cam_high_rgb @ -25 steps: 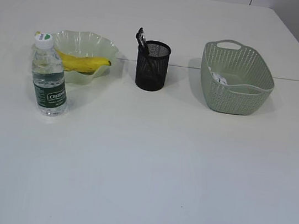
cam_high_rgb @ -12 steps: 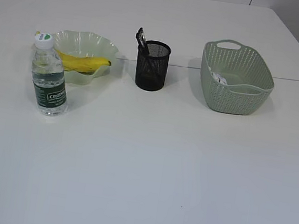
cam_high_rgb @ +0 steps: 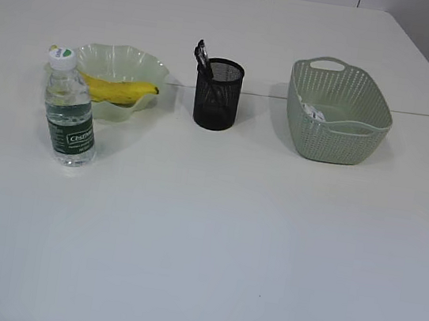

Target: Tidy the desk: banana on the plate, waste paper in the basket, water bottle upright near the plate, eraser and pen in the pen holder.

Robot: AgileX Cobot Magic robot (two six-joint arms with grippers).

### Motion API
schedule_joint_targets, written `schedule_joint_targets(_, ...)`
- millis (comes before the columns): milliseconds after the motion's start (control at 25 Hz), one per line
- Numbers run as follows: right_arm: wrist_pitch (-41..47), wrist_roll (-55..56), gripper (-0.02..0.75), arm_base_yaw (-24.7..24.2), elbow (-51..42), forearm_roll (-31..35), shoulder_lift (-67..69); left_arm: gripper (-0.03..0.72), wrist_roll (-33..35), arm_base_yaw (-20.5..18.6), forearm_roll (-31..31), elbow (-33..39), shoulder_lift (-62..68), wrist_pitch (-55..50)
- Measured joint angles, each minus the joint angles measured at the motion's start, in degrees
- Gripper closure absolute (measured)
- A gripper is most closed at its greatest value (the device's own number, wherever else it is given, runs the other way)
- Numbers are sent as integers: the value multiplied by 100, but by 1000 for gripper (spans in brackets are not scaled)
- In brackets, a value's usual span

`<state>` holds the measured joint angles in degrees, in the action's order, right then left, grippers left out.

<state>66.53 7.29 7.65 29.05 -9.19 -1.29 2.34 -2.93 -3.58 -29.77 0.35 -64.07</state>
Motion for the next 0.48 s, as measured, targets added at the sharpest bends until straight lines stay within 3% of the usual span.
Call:
schedule_joint_targets(280,0,0,436,-413,0,-13,0,213,0,0,0,0,0,5)
schedule_joint_targets(480,0,-9,436,-449,0,-26,0,221,5,0,0,0,0,13)
